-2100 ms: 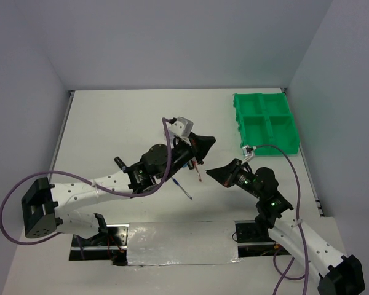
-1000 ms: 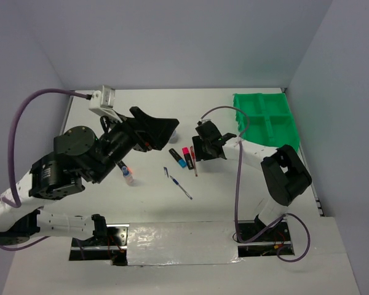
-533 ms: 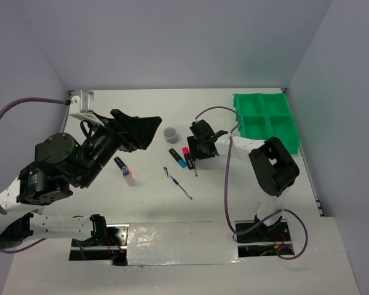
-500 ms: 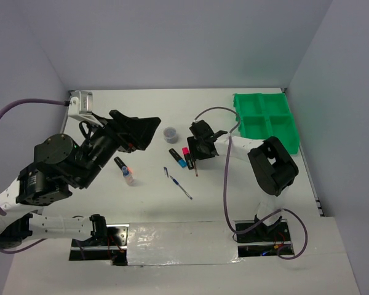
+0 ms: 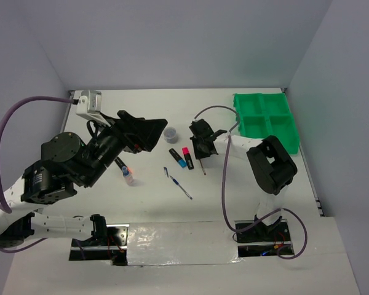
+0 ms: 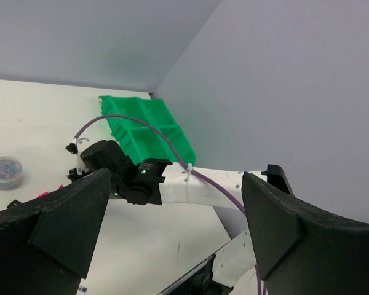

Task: Sort the stationery into containers
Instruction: Pick up the pen from the center of the board.

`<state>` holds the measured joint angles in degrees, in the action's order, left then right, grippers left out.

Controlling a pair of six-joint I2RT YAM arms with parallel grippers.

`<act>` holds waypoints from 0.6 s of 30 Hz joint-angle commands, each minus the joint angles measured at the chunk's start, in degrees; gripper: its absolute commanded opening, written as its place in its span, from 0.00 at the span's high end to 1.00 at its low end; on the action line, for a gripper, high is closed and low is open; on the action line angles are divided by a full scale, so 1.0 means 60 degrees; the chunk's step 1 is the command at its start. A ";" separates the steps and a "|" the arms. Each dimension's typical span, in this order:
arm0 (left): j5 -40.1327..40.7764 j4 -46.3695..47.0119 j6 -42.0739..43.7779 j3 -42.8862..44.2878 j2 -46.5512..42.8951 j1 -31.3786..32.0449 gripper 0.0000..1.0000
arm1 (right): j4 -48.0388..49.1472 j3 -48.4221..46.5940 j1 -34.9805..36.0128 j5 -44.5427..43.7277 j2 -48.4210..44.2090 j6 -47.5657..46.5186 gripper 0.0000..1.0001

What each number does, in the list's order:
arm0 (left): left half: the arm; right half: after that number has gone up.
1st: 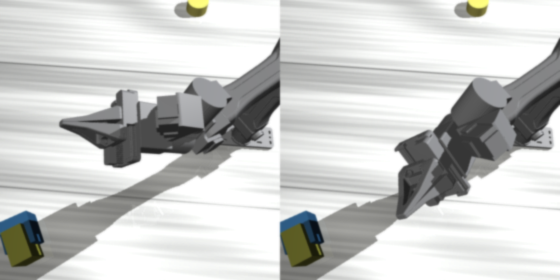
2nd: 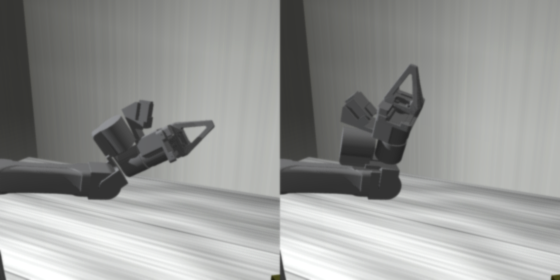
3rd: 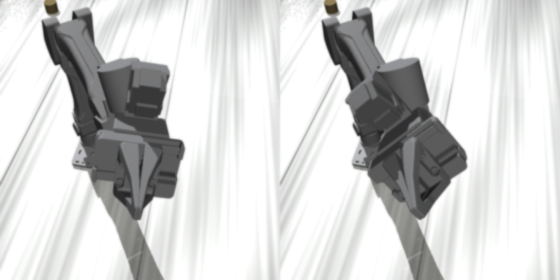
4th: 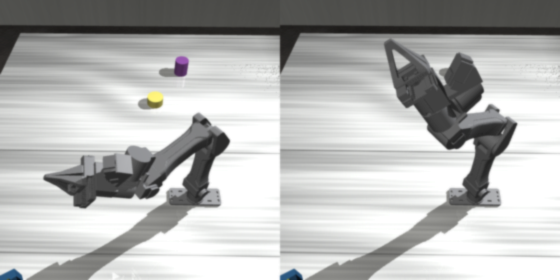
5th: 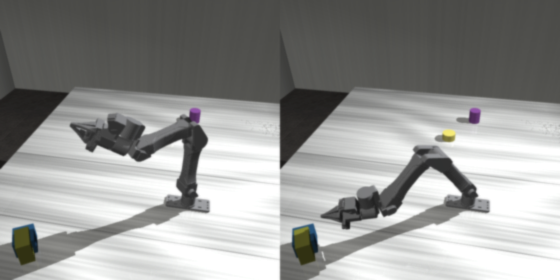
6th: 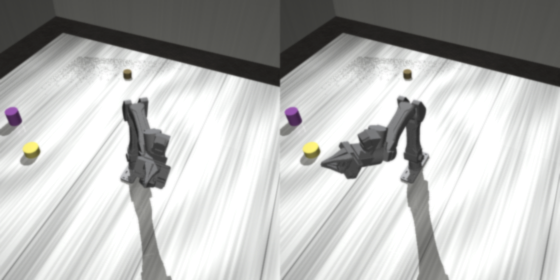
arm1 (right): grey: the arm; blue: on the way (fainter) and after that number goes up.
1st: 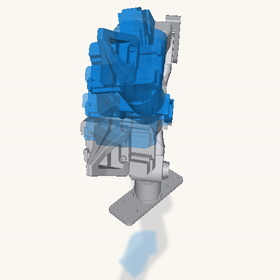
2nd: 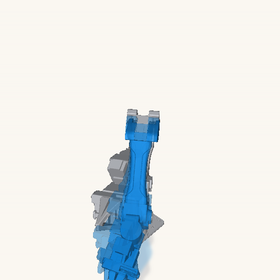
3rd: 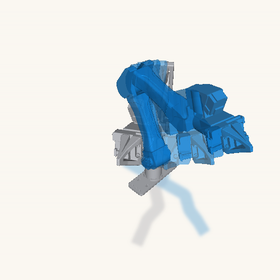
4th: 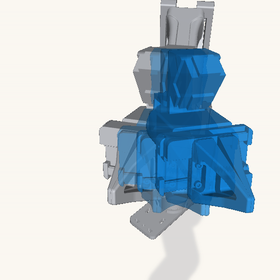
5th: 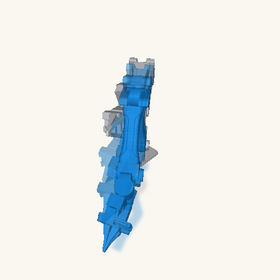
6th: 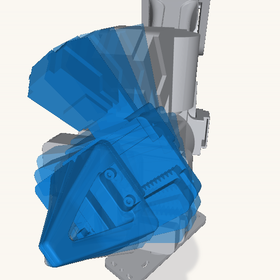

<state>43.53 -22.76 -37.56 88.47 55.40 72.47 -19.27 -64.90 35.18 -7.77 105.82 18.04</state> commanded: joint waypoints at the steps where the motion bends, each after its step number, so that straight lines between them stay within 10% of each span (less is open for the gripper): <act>1: -0.0355 0.0206 0.0021 0.0065 -0.0180 0.0022 0.01 | 0.0382 0.0678 -0.0061 0.1074 -0.0321 0.0127 1.00; 13: 0.1474 -0.1182 -0.0811 -0.2921 -0.1265 -0.0153 0.01 | -0.0581 0.0842 -0.2154 0.0709 -0.4187 -0.0690 1.00; 18: -0.1082 -0.1671 -0.1431 -0.4049 0.0256 -0.2593 0.01 | -0.1227 -0.0020 -0.4057 -0.0022 -0.4645 -0.1264 1.00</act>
<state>45.28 -30.44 -43.27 67.77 51.62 63.86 -23.18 -61.28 14.46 -4.69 78.37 13.52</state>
